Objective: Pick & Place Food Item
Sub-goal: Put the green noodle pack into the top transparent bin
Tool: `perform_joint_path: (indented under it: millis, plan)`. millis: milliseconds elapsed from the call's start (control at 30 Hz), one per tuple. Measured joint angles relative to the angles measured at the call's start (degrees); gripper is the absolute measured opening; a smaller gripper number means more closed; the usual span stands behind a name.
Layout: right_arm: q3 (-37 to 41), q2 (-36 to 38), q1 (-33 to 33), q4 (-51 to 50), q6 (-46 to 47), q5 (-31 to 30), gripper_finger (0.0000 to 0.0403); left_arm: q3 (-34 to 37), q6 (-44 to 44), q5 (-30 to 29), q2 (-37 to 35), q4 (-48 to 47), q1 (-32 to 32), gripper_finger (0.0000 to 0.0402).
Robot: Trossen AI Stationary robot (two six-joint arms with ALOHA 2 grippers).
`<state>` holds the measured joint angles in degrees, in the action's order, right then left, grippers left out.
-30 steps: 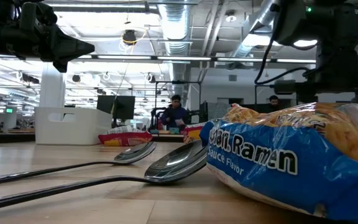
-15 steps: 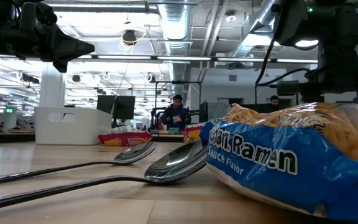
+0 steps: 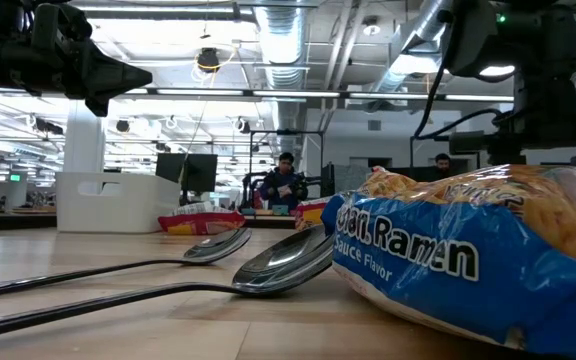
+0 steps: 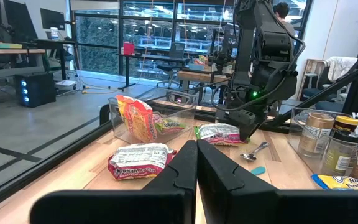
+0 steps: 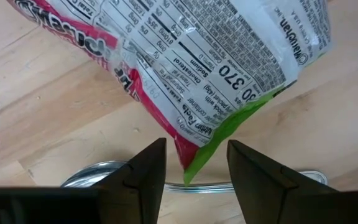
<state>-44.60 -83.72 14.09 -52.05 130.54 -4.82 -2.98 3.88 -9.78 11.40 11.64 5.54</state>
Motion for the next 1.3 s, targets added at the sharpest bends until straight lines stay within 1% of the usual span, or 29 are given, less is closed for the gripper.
perform_joint_path:
  millis: [100,267,433,800,1167,1300]
  plan:
    - [0.1,0.0,0.0,0.1,0.0,-0.1,0.0164,0.0,0.0,0.0,0.0,0.0,0.0,0.0003]
    - [1.8,-0.6,0.0,3.1,0.2,-0.2,0.0164,0.0,0.0,0.0,0.0,0.0,0.0,0.0003]
    - [1.9,-1.9,0.0,1.6,1.3,-0.2,0.0157,0.0,0.0,0.0,0.0,0.0,0.0,0.0003]
    - [1.9,-1.9,0.0,0.9,1.0,-1.2,0.0089,0.0,0.0,0.0,0.0,0.0,0.0,0.0003]
    - [1.9,-1.9,0.1,0.6,-0.3,-1.2,0.005,0.0,0.0,0.0,0.0,0.0,0.0,0.0003]
    - [1.9,-1.9,0.5,0.6,-0.5,-1.2,0.0026,0.0,0.0,0.0,0.0,0.0,0.0,0.0003]
